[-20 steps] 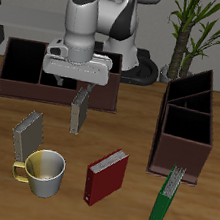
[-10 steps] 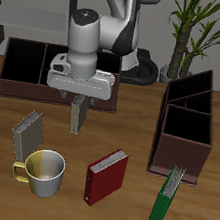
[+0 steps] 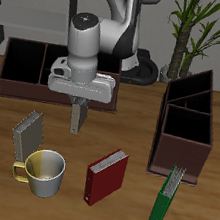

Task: Place the left yellow book into the left desk caddy's front compartment

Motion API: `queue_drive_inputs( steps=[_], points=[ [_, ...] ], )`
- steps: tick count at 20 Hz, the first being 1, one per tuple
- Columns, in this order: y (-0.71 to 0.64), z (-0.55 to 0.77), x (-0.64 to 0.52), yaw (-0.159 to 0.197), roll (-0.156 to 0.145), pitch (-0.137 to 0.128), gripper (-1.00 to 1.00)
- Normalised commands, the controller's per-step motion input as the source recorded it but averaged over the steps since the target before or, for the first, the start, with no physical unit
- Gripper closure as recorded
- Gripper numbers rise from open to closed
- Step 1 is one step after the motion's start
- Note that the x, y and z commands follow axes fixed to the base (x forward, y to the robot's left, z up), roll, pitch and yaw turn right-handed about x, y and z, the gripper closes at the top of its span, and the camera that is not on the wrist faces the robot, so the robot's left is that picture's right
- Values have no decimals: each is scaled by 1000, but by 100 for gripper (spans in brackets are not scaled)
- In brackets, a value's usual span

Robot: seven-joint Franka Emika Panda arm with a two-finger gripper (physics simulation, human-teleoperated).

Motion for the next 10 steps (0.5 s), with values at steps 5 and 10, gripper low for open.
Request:
queue_drive_inputs(
  steps=[5,10],
  points=[
    [64,89,30,2,11,-2,100],
    [224,335,83,19,7,-35,100]
  ],
)
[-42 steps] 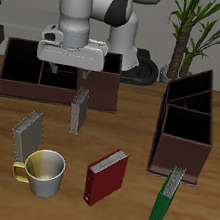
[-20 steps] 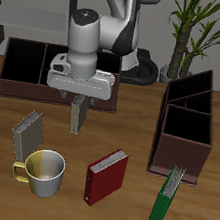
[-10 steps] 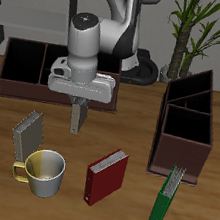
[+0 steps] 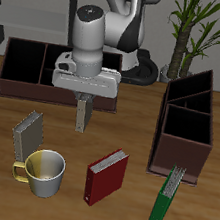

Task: Place the left yellow book into the left desk caddy's front compartment

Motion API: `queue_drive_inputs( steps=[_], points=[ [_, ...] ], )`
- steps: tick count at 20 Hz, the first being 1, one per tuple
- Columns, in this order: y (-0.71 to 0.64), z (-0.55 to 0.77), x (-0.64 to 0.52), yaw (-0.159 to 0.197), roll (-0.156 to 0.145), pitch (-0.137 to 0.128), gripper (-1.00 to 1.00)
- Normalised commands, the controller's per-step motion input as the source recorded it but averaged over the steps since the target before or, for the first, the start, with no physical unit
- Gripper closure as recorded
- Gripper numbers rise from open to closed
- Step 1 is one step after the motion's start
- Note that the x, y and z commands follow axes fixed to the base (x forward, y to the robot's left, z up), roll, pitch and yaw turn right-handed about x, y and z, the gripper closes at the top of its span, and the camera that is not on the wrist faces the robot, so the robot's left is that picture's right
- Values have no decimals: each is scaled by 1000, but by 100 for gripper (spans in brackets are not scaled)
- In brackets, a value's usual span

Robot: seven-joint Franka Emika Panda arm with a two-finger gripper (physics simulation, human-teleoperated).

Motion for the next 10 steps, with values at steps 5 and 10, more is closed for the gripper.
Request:
queue_drive_inputs(
  steps=[5,10],
  points=[
    [312,471,56,4,14,-35,100],
    [216,437,-36,20,-30,-7,100]
  ],
)
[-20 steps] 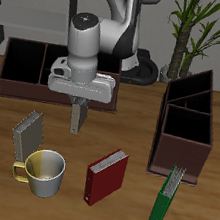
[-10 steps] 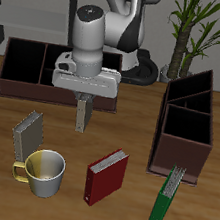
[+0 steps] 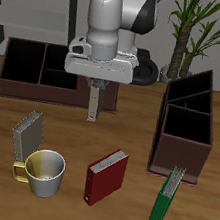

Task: Place the left yellow book into the left desk caddy's front compartment

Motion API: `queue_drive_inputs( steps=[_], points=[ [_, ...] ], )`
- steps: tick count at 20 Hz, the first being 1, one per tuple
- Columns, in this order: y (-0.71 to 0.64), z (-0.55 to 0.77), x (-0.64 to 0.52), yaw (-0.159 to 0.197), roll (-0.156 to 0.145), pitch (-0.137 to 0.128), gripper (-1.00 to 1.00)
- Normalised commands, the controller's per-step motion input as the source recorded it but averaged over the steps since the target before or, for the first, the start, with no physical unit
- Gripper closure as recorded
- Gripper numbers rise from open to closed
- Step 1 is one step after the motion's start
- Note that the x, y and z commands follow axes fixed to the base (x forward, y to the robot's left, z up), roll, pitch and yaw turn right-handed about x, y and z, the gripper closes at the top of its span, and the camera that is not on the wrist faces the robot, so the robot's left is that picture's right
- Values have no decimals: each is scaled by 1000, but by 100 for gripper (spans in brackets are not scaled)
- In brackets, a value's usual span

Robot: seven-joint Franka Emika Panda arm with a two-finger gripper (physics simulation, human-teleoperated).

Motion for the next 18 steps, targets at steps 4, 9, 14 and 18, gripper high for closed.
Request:
queue_drive_inputs(
  steps=[4,9,14,18],
  points=[
    [201,576,-62,-11,-41,-54,100],
    [160,364,-150,-28,-39,-20,100],
    [245,436,-211,14,4,-40,100],
    [191,276,-166,-5,27,-36,100]
  ],
)
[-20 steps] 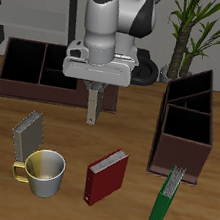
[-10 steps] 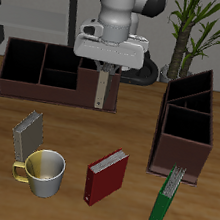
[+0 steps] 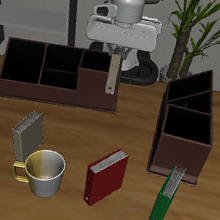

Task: Place the left yellow book into the left desk caddy's front compartment

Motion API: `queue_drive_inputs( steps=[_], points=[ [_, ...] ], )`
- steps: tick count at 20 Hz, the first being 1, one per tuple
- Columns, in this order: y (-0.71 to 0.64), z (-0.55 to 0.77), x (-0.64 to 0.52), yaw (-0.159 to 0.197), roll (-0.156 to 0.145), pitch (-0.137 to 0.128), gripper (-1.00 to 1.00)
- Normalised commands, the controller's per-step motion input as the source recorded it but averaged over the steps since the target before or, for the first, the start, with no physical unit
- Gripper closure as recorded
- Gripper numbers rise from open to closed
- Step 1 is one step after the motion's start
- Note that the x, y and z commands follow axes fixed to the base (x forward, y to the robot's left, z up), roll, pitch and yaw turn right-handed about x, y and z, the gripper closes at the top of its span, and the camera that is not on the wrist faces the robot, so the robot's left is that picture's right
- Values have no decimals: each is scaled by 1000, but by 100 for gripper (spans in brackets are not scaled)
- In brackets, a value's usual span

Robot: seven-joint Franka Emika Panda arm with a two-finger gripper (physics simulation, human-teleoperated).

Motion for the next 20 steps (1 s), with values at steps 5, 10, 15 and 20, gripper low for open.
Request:
queue_drive_inputs(
  steps=[5,10,15,20],
  points=[
    [213,162,-124,13,31,-18,100],
    [249,56,-110,-2,20,2,100],
    [480,-74,-98,-12,57,27,100],
    [419,-12,-10,-5,56,20,100]
  ],
)
